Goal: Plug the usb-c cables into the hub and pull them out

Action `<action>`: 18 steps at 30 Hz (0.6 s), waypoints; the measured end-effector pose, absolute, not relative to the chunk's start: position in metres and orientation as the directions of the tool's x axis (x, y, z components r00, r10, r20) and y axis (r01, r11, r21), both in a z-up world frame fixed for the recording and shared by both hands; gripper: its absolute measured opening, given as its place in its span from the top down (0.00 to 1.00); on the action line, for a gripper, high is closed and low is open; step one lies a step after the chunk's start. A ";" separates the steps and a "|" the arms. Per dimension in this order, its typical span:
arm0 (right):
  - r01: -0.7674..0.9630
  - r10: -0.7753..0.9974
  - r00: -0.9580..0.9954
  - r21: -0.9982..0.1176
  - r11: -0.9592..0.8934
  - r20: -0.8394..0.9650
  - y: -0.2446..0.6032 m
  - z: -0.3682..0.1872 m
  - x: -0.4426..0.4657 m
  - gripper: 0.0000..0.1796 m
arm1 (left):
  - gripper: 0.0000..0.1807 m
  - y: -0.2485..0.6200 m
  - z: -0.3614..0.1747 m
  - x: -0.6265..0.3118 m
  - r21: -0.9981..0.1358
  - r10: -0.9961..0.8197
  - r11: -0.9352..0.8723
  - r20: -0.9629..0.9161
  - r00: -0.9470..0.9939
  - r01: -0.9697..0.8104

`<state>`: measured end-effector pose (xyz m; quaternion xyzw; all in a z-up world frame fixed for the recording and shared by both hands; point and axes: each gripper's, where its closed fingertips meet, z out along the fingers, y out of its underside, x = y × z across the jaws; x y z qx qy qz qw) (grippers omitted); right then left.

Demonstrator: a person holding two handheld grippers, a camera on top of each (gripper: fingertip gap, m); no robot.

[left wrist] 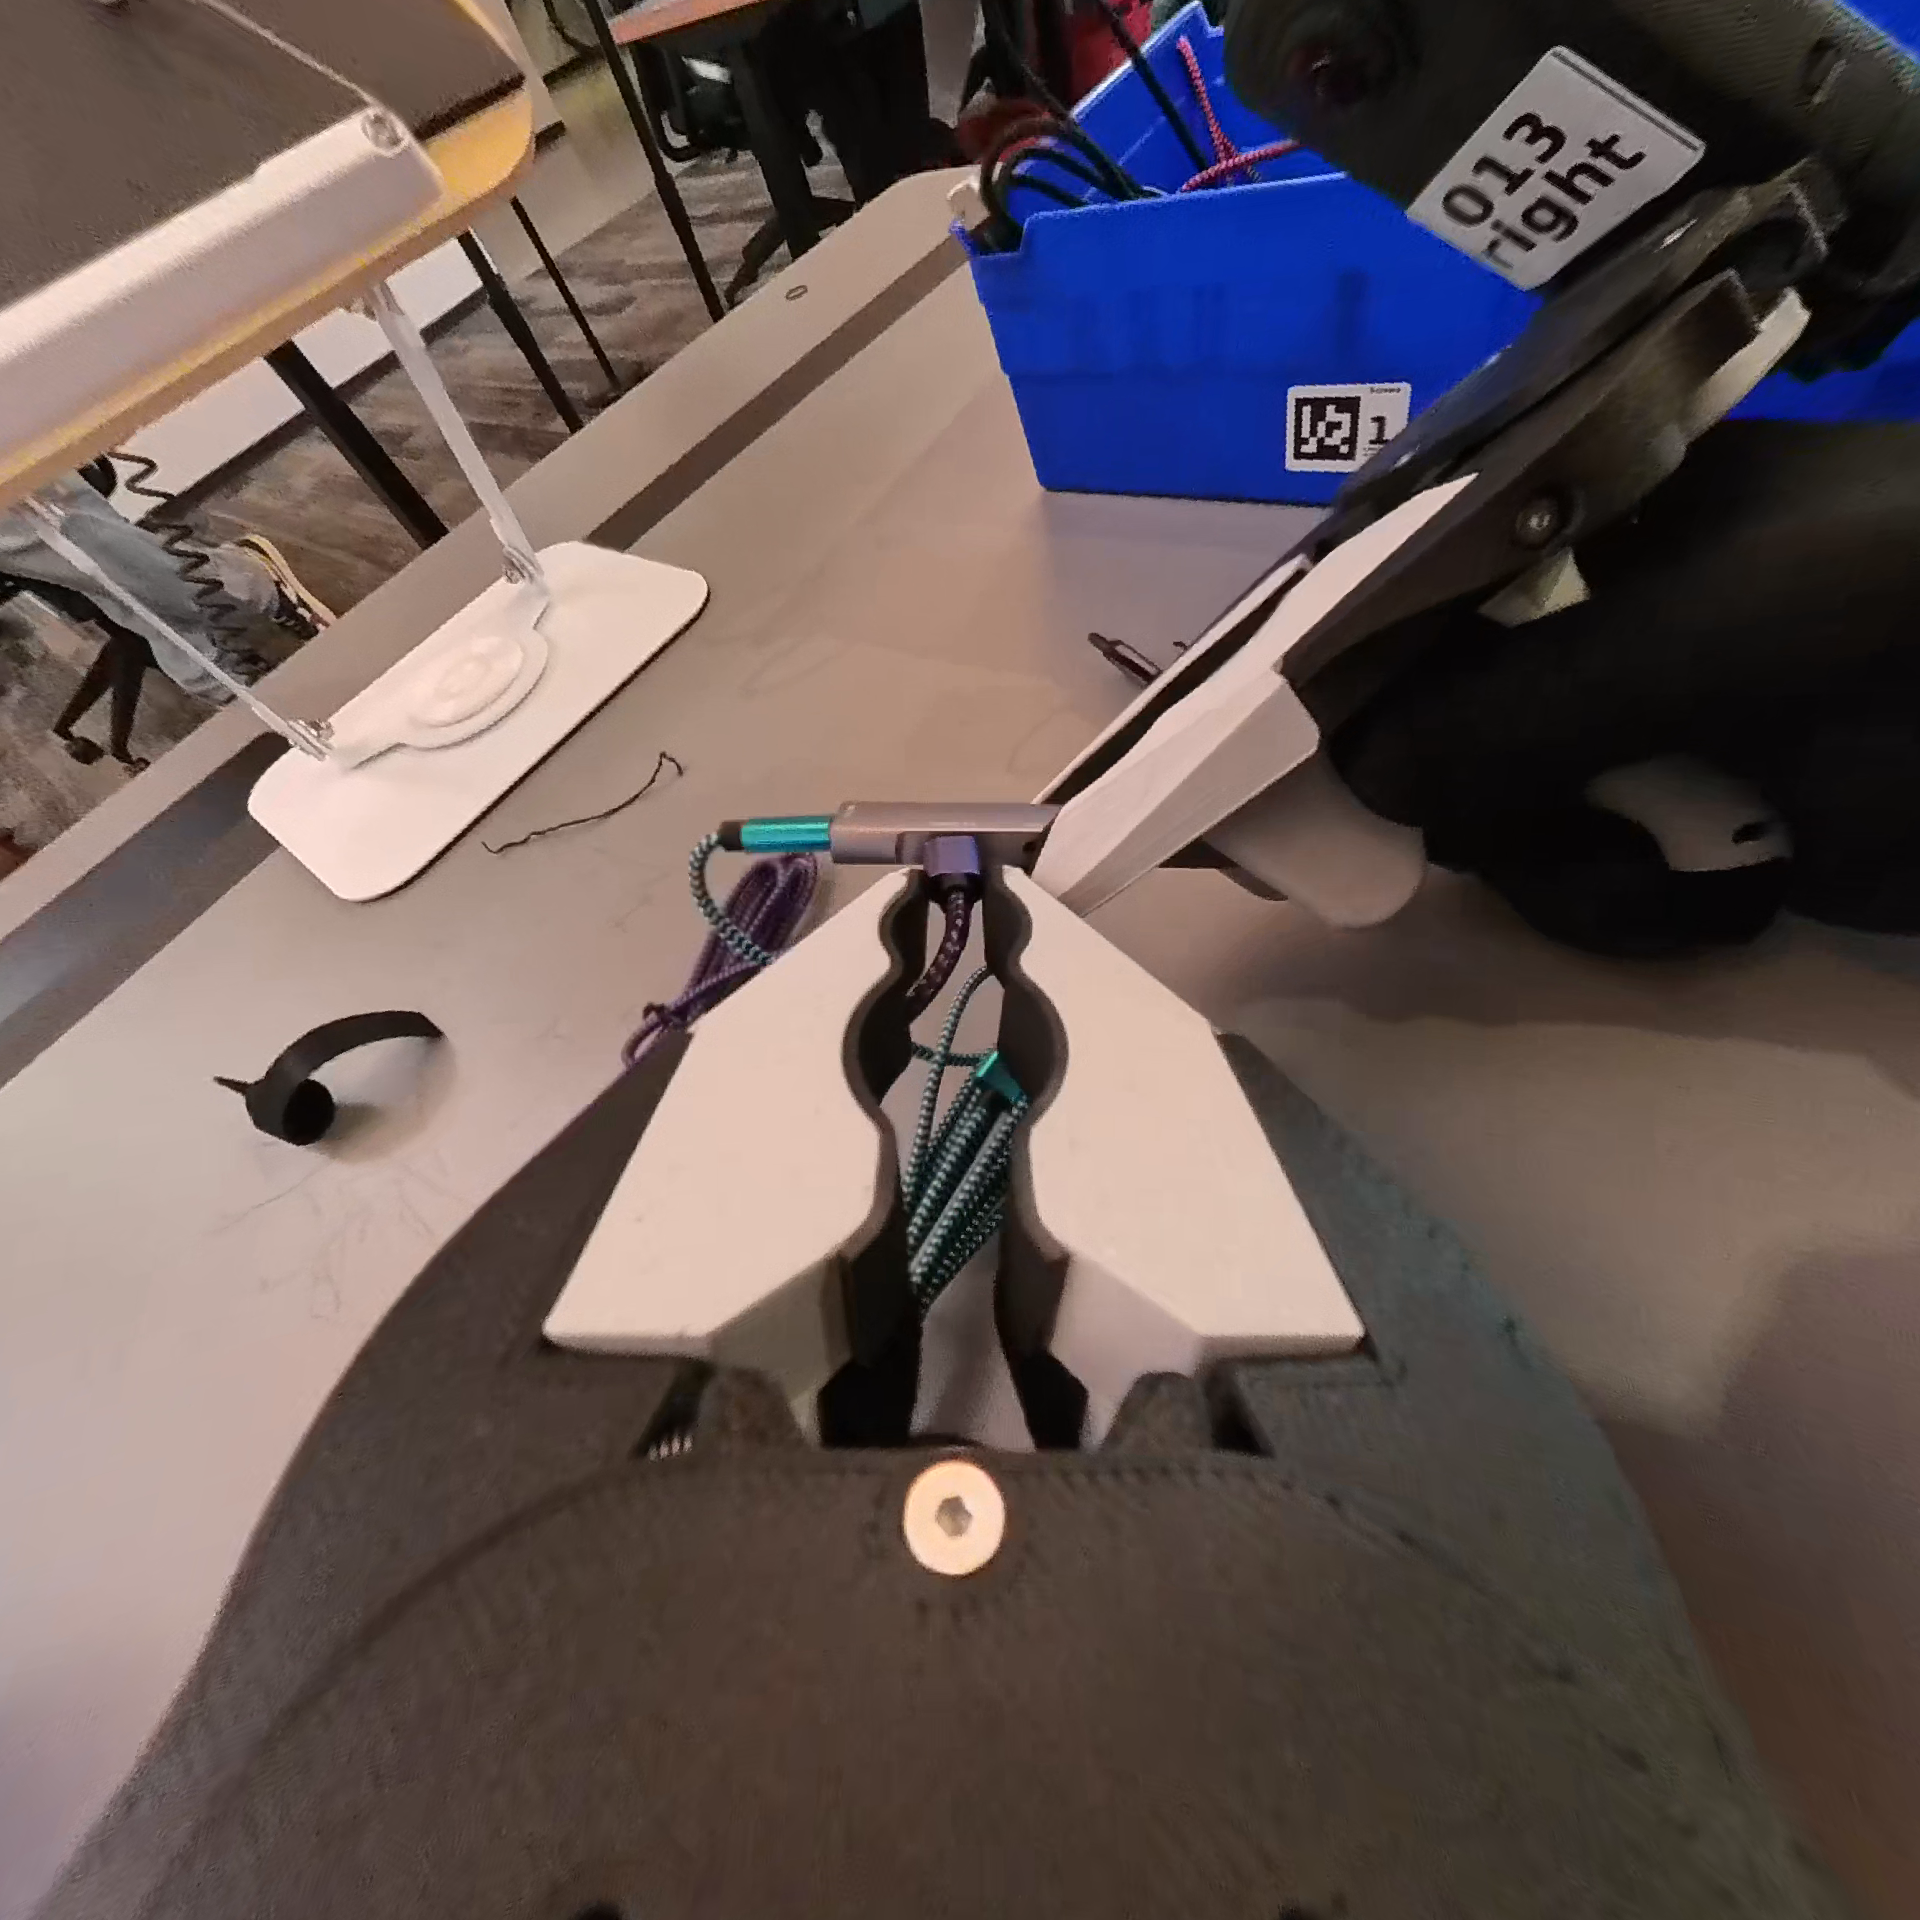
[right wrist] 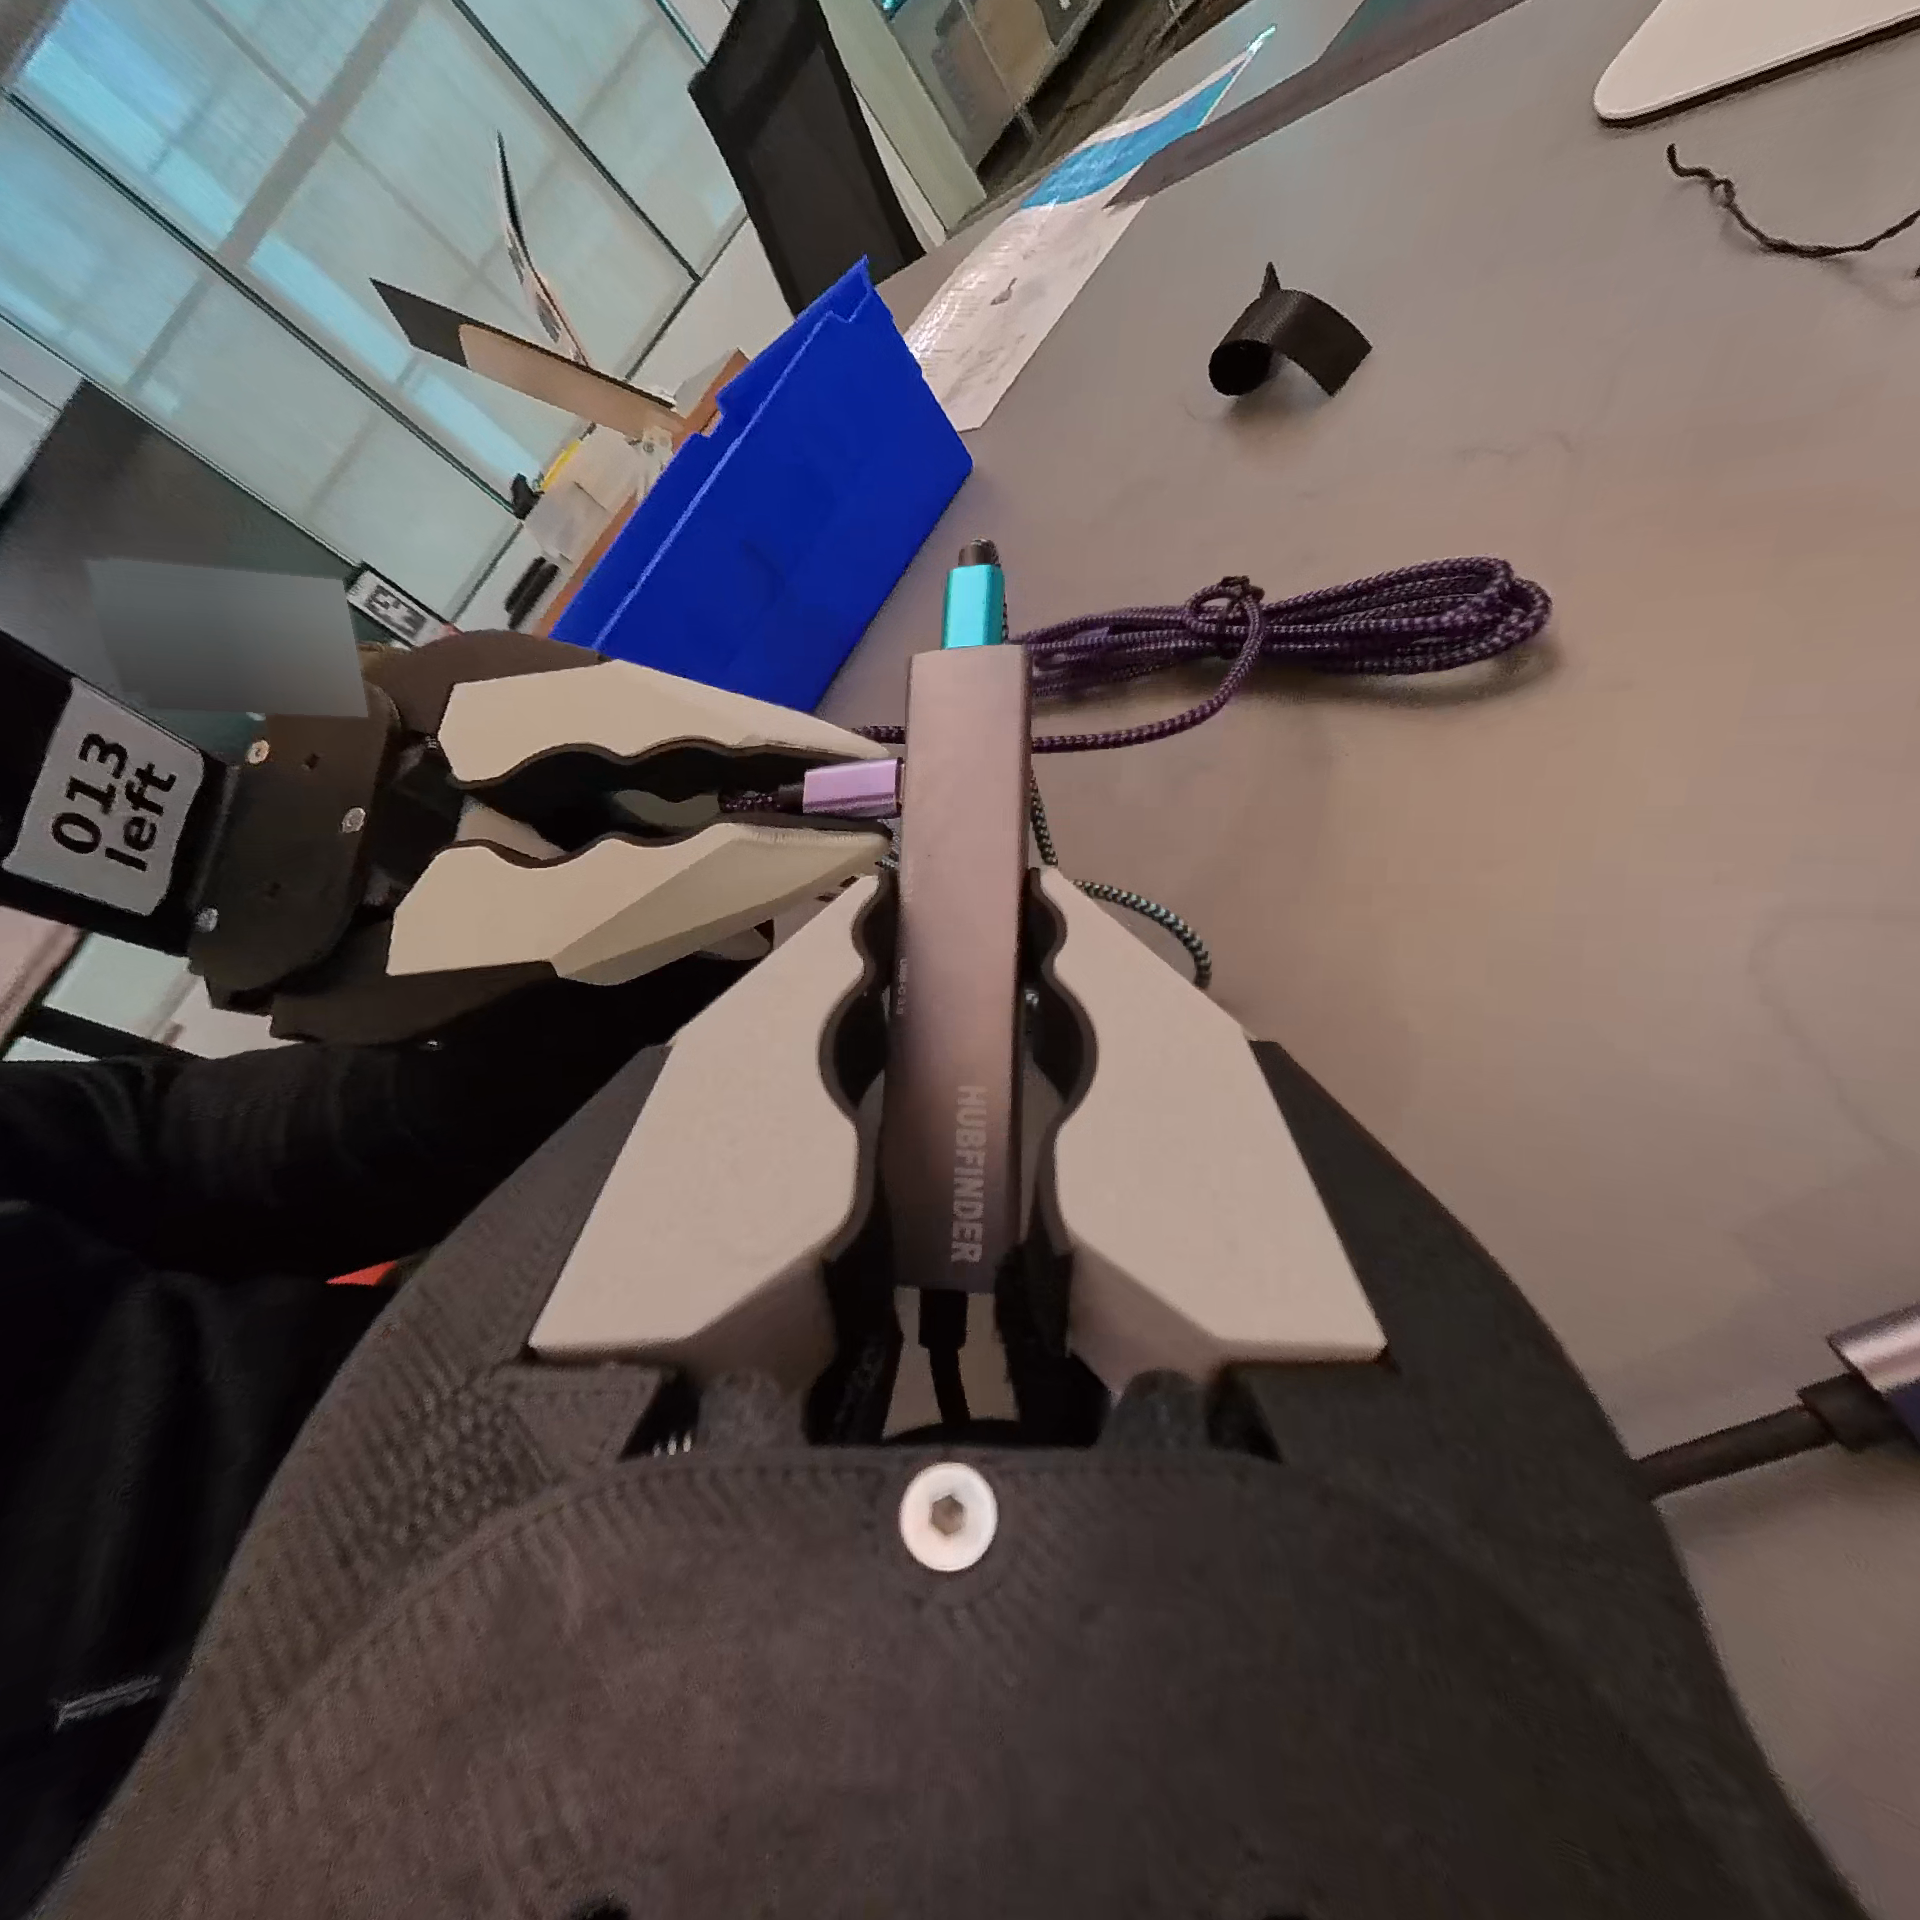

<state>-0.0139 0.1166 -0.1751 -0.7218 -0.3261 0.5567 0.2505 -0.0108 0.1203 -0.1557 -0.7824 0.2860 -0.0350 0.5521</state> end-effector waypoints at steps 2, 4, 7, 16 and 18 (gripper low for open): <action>0.178 0.738 0.151 -0.716 -0.675 -0.658 0.117 -0.172 -0.013 0.88 | 0.95 0.120 -0.154 -0.010 -0.879 -0.487 -0.222 -0.275 0.829 -0.422; 0.161 0.730 0.144 -0.712 -0.684 -0.669 0.117 -0.171 -0.014 0.88 | 0.95 0.121 -0.152 -0.010 -0.868 -0.482 -0.210 -0.307 0.820 -0.449; 0.140 0.712 0.119 -0.698 -0.703 -0.693 0.118 -0.167 -0.014 0.88 | 0.96 0.122 -0.148 -0.009 -0.853 -0.463 -0.194 -0.355 0.812 -0.484; 0.129 0.692 0.141 -0.680 -0.722 -0.708 0.126 -0.171 -0.014 0.88 | 0.96 0.127 -0.151 -0.010 -0.758 -0.412 -0.187 -0.517 0.750 -0.625; 0.122 0.694 0.140 -0.683 -0.720 -0.706 0.126 -0.170 -0.014 0.88 | 0.96 0.128 -0.150 -0.011 -0.784 -0.440 -0.200 -0.464 0.769 -0.588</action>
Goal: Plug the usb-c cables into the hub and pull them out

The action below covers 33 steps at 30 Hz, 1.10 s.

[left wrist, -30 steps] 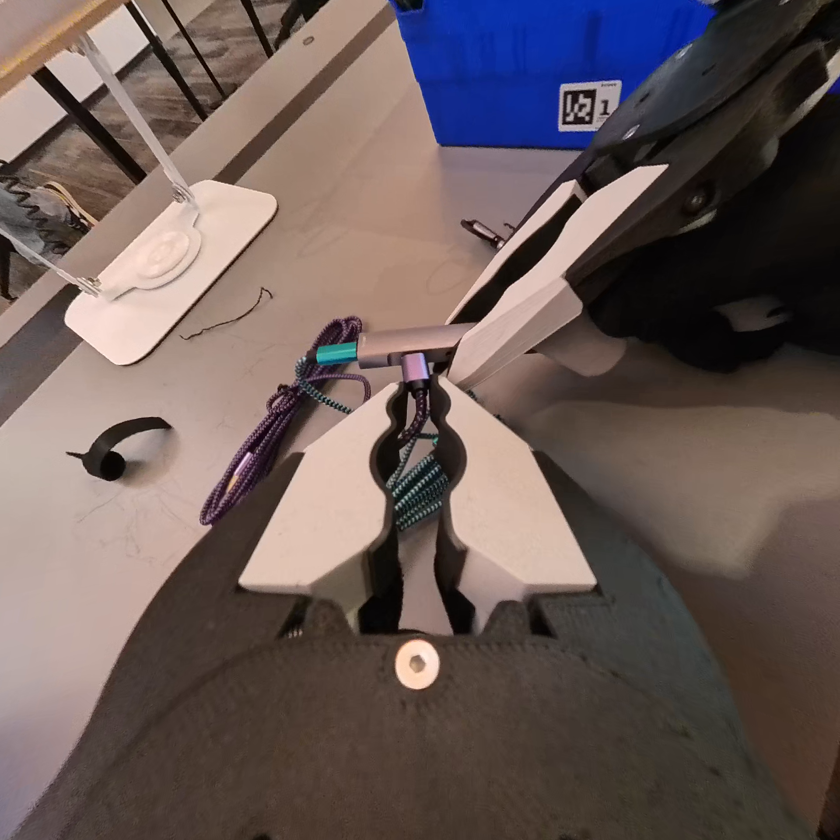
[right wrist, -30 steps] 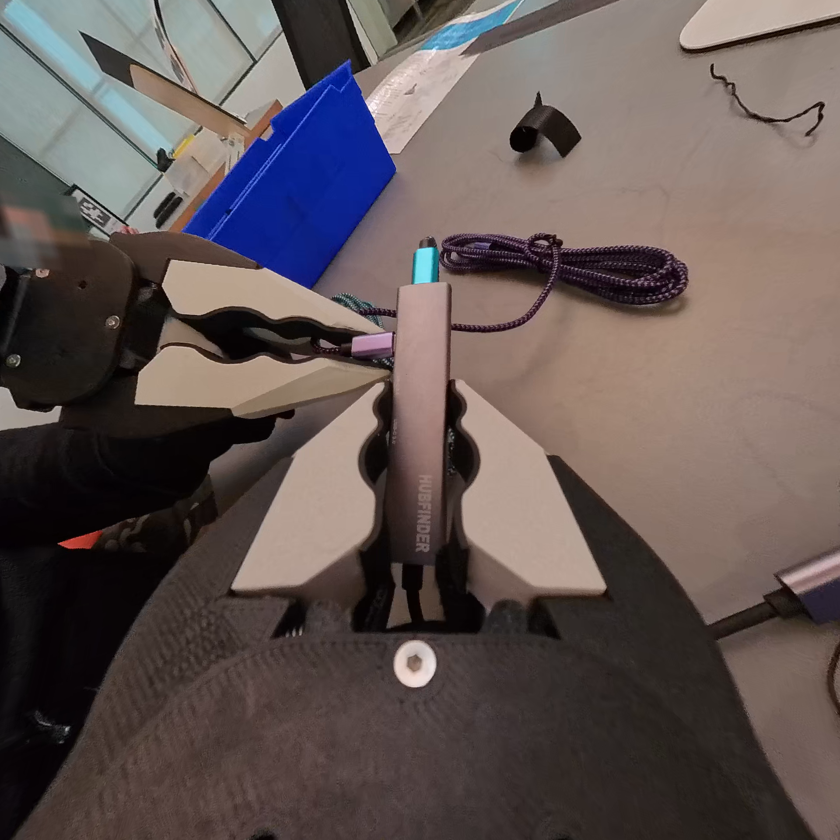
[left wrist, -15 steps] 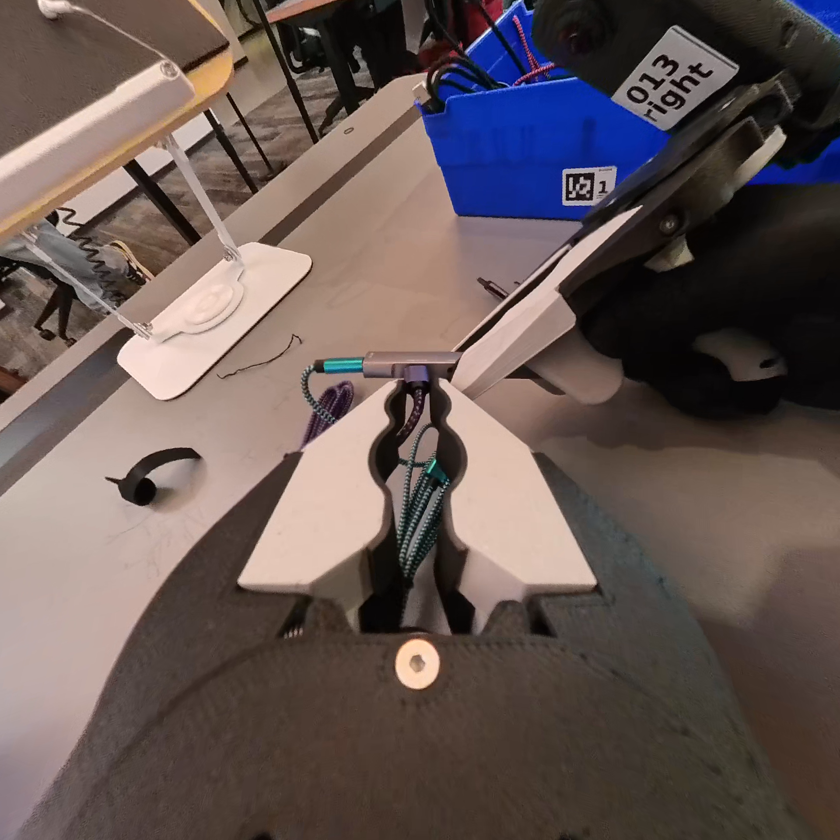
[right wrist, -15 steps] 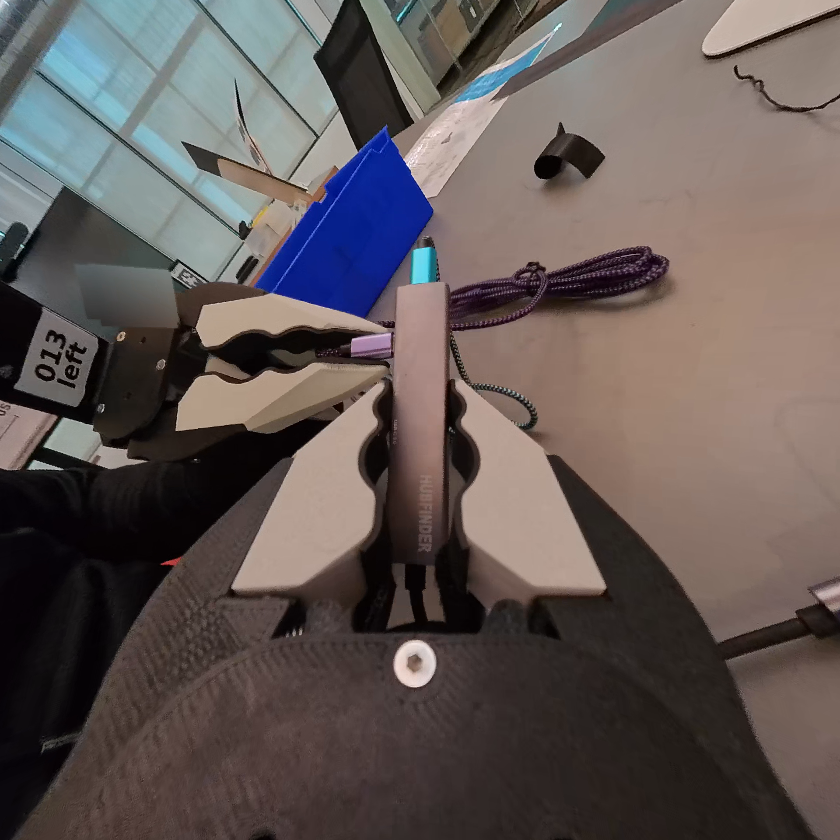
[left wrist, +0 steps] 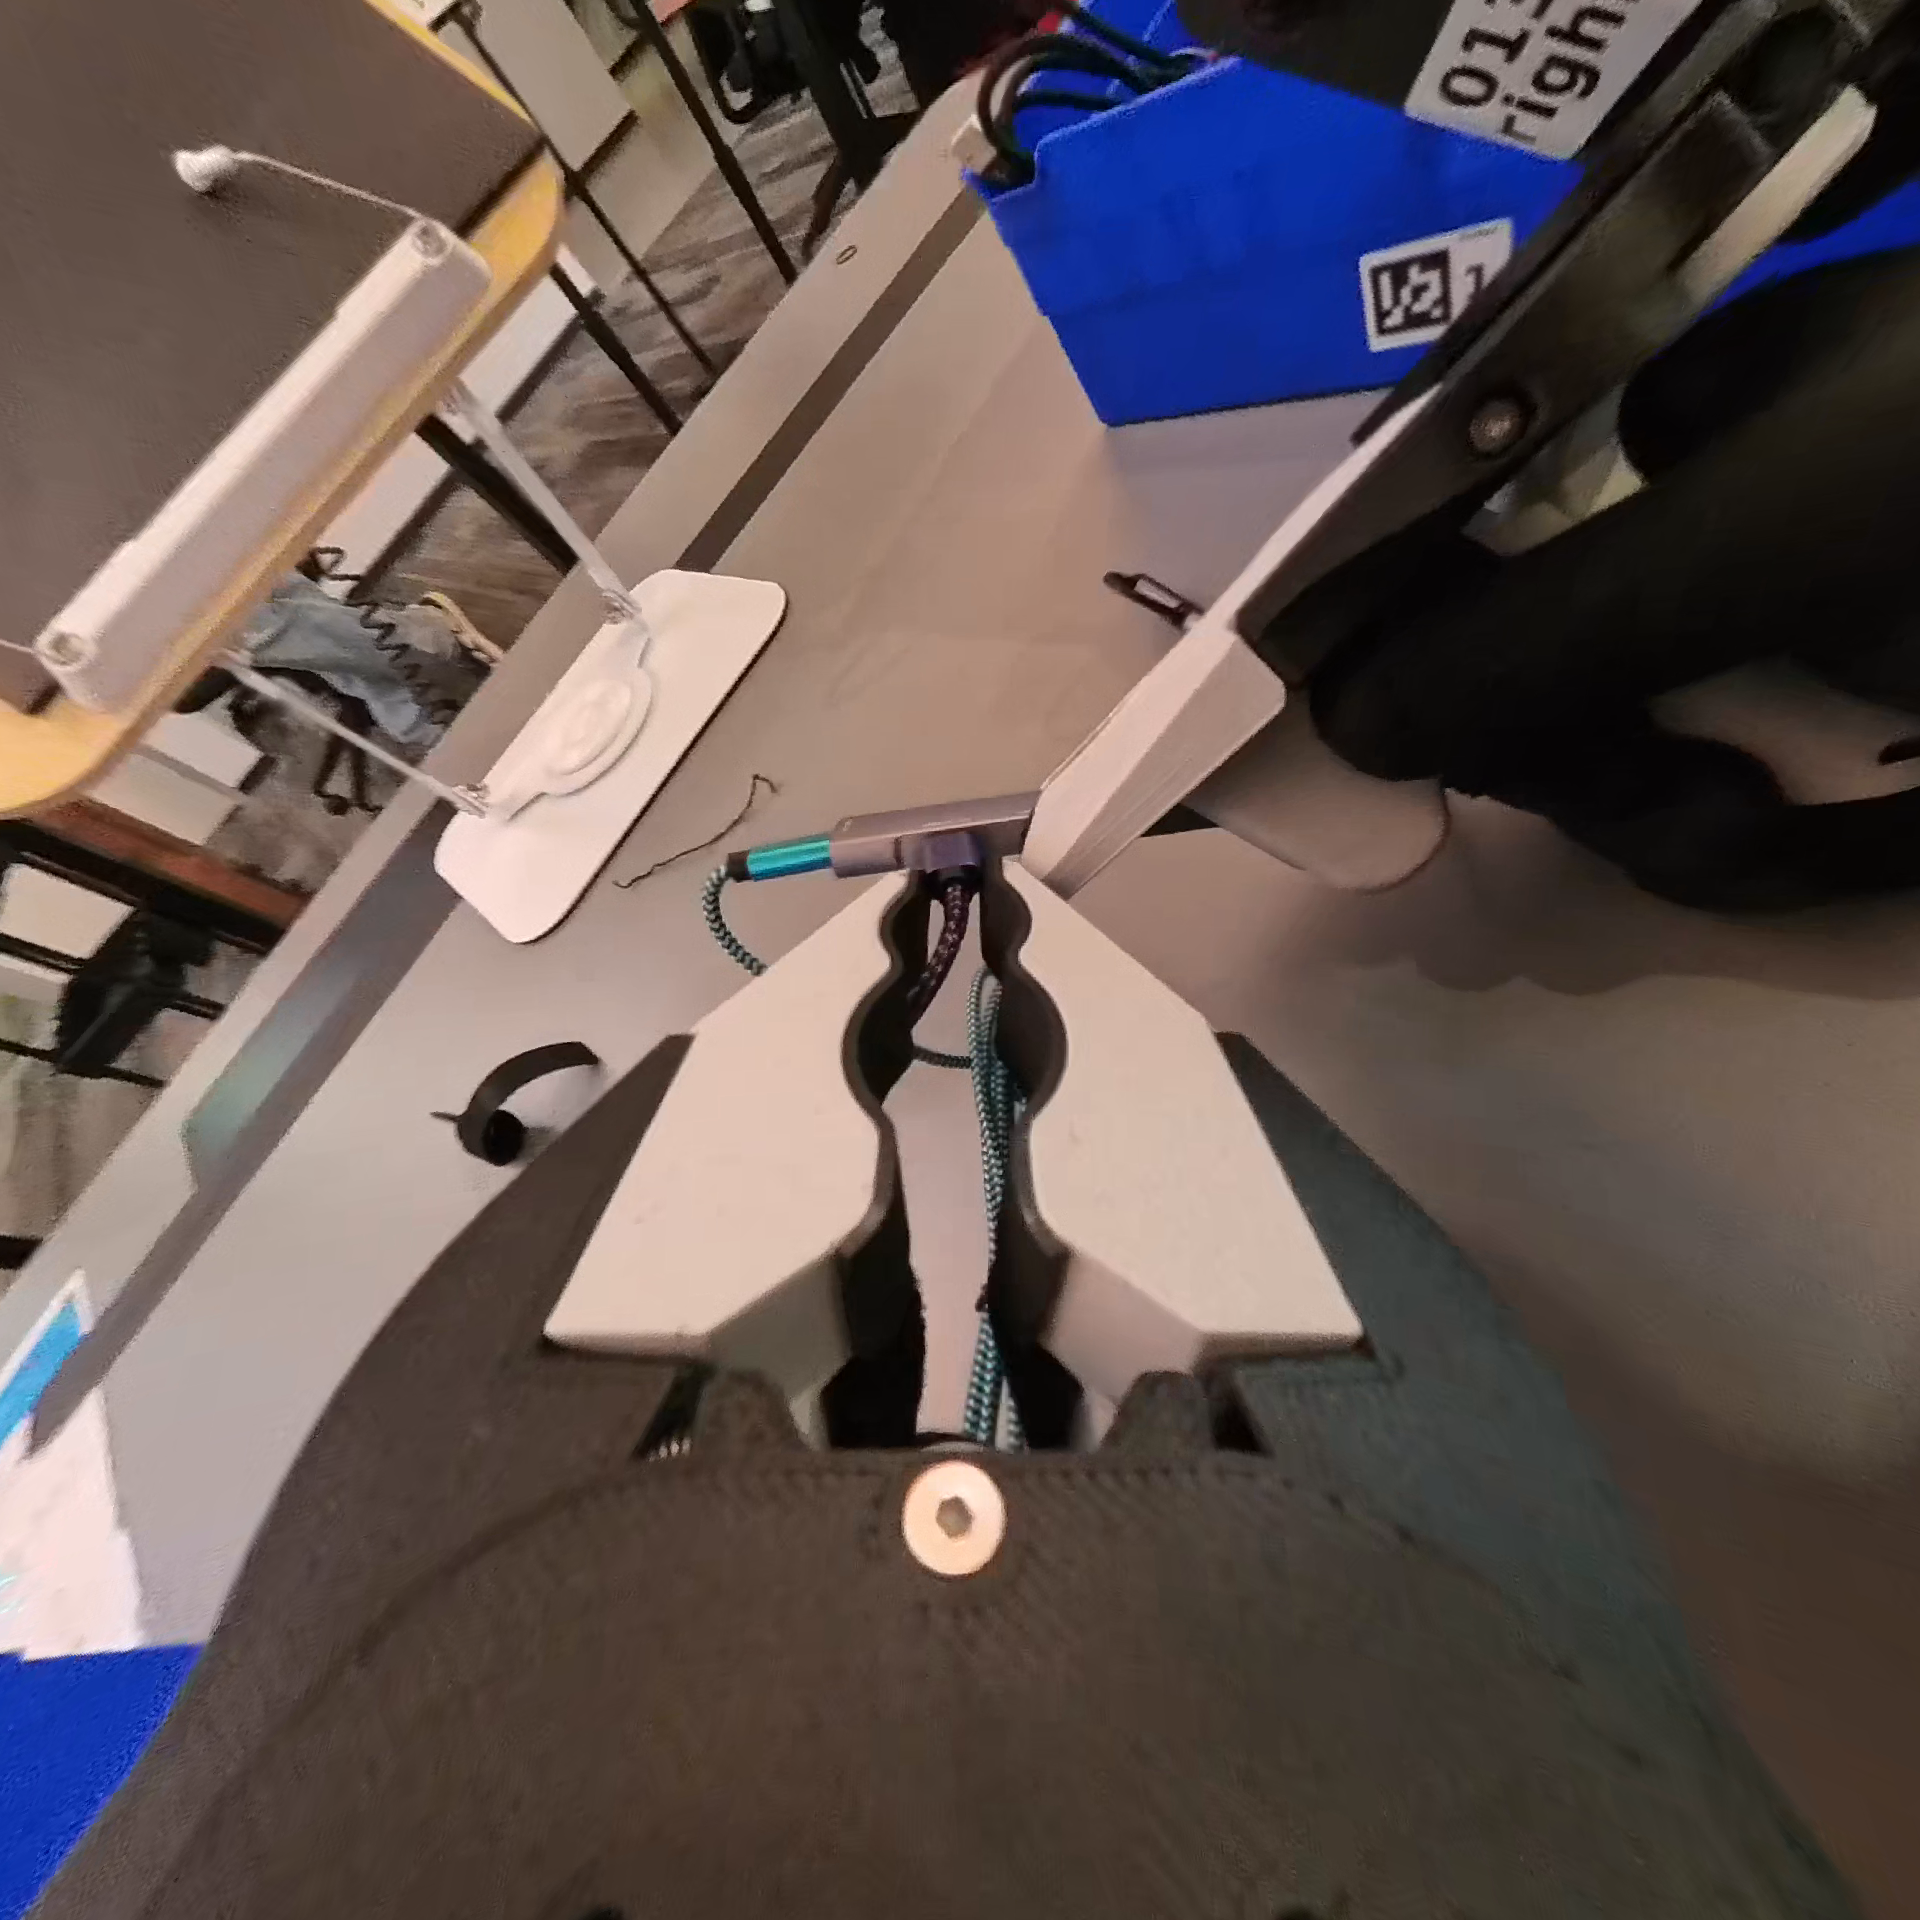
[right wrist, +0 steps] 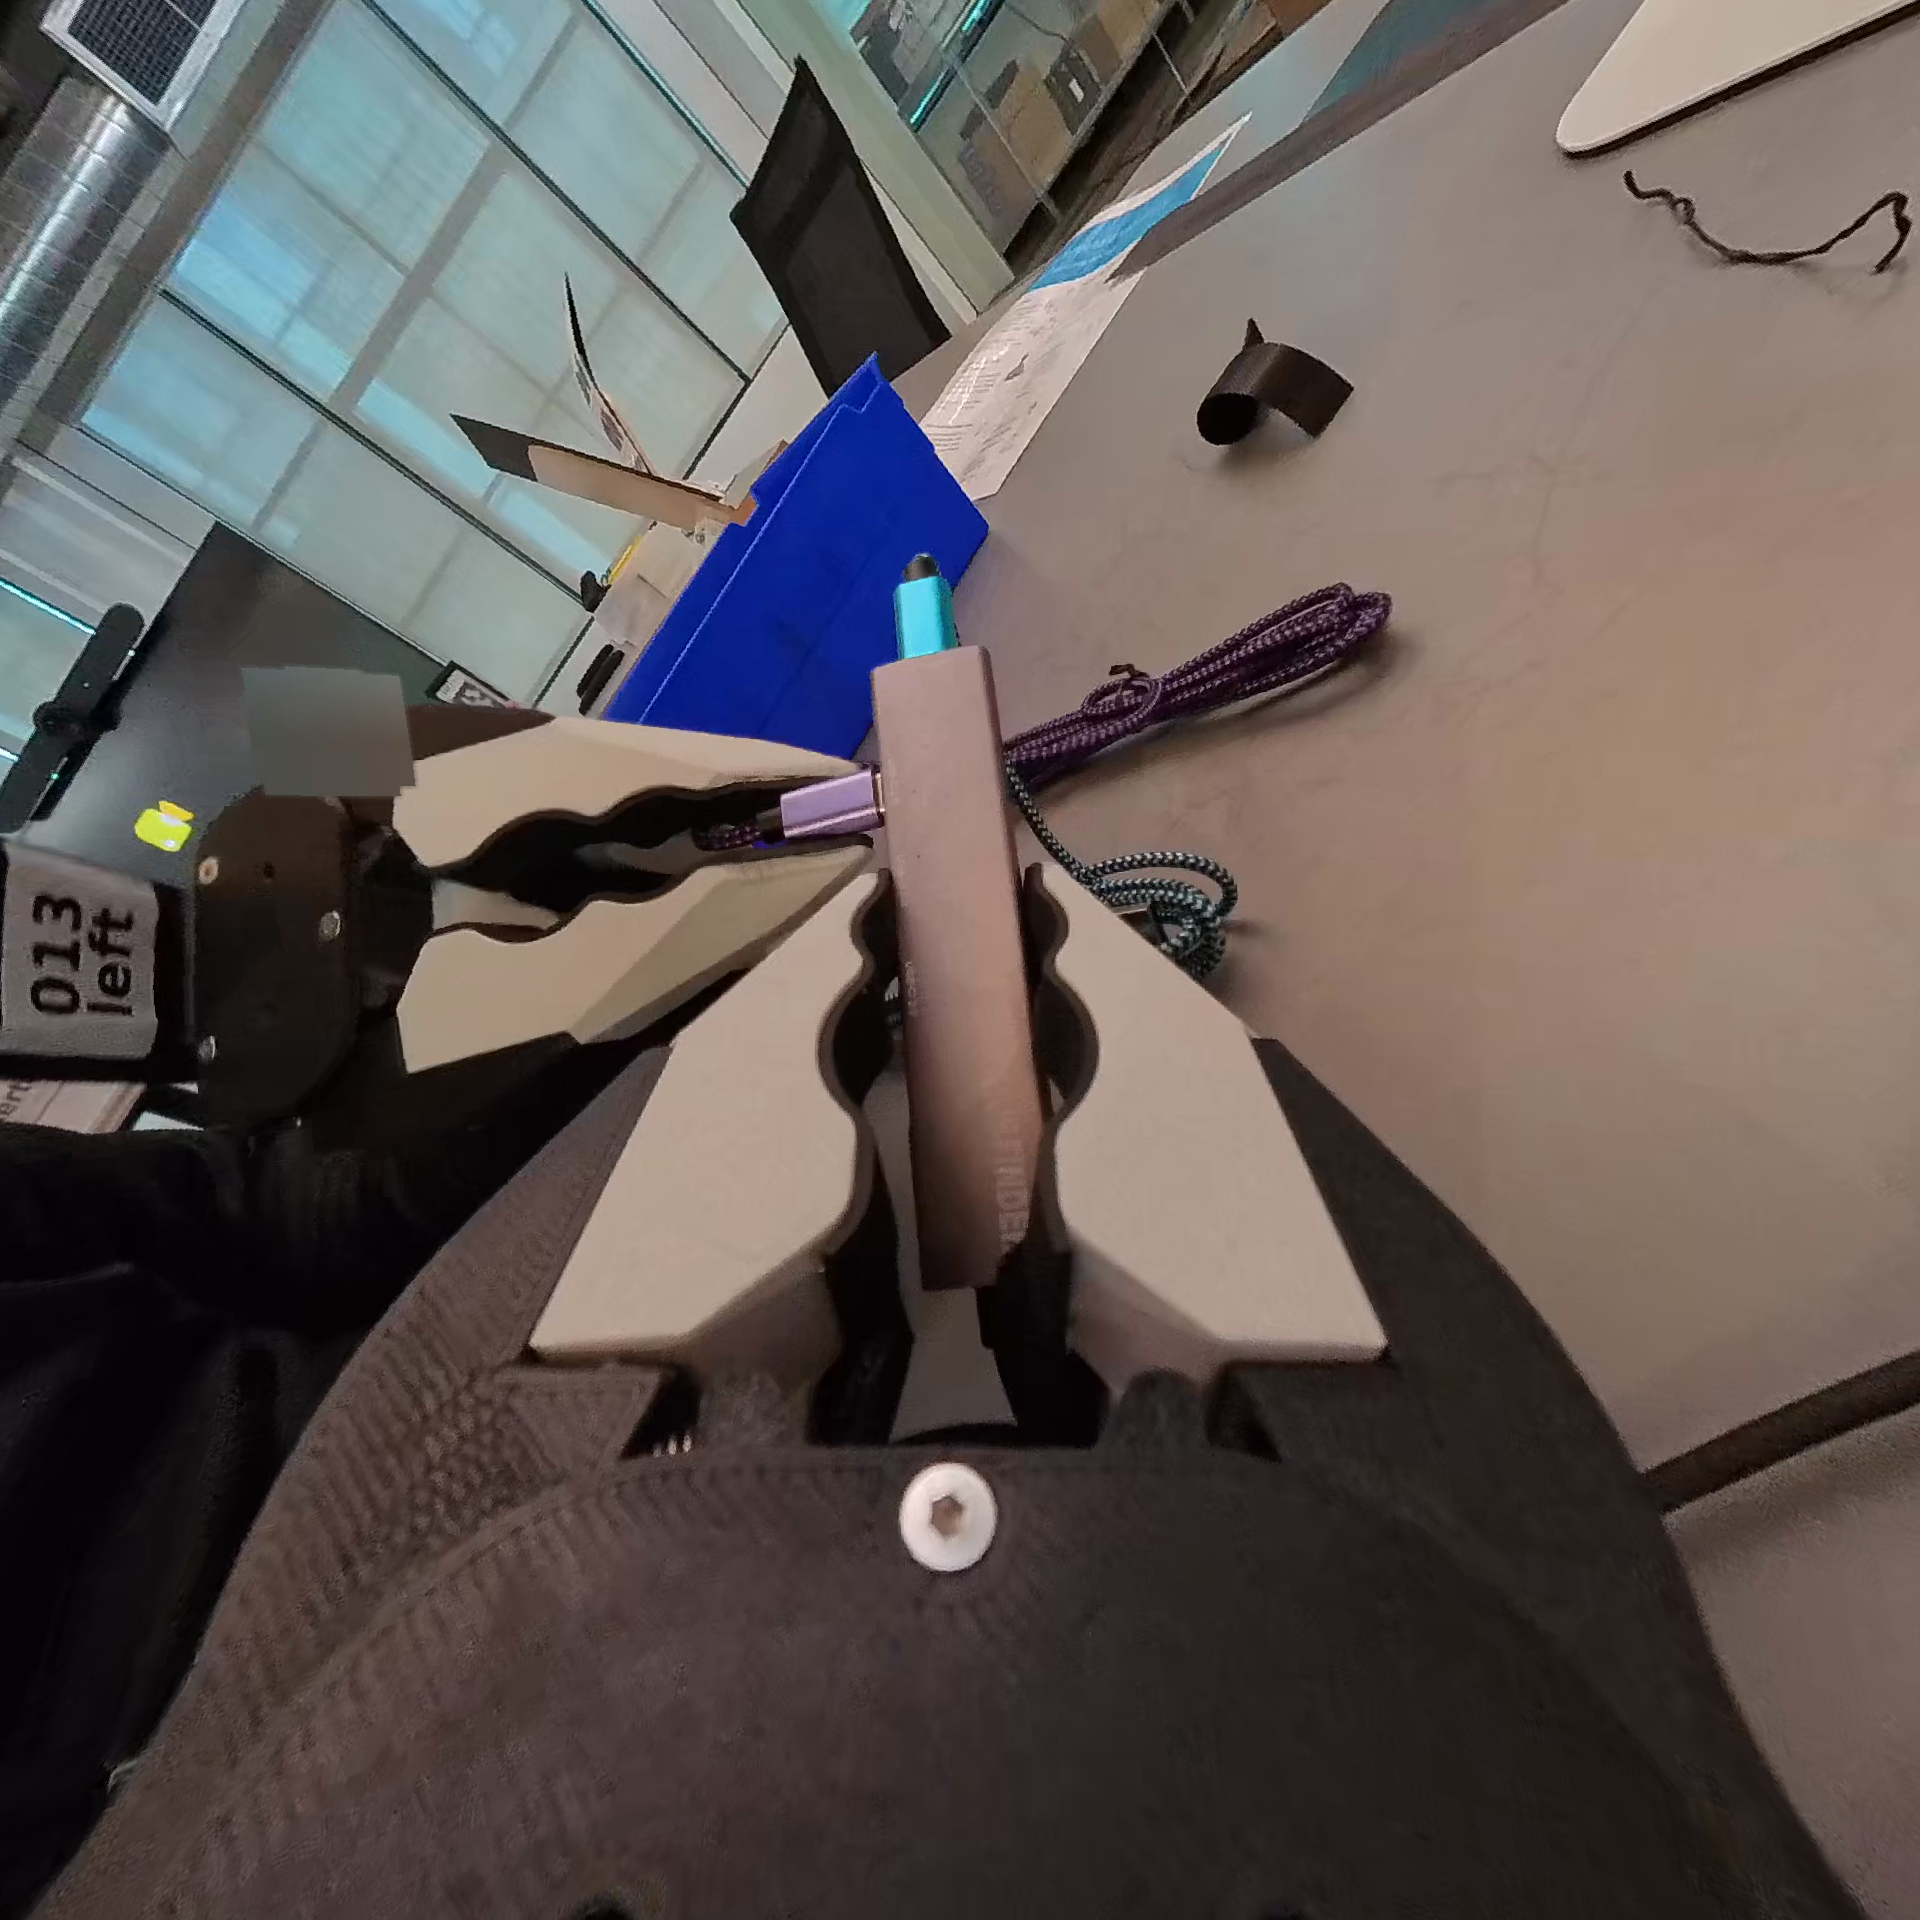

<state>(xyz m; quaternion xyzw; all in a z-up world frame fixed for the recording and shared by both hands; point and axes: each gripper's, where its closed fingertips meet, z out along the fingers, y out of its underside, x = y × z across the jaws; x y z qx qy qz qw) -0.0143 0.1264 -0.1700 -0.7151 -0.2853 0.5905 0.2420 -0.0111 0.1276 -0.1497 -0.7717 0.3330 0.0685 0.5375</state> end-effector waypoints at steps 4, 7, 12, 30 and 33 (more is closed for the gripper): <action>0.129 0.712 0.138 -0.700 -0.702 -0.688 0.129 -0.169 -0.019 0.88 | 0.95 0.130 -0.148 -0.015 -0.883 -0.515 -0.262 -0.213 0.830 -0.389; 0.182 0.780 0.185 -0.759 -0.625 -0.598 0.131 -0.170 -0.022 0.88 | 0.95 0.129 -0.151 -0.020 -0.869 -0.508 -0.254 -0.254 0.823 -0.424; 0.275 0.866 0.213 -0.823 -0.497 -0.452 0.130 -0.167 -0.020 0.88 | 0.95 0.123 -0.150 -0.016 -0.886 -0.589 -0.219 -0.215 0.779 -0.410; 0.324 0.828 0.190 -0.763 -0.560 -0.527 0.129 -0.179 -0.027 0.88 | 0.96 0.128 -0.151 -0.012 -0.750 -0.477 -0.156 -0.513 0.714 -0.643; 0.216 0.772 0.289 -0.747 -0.629 -0.566 0.159 -0.184 -0.015 0.88 | 0.96 0.110 -0.142 0.023 -0.775 -0.519 -0.062 -0.514 0.683 -0.629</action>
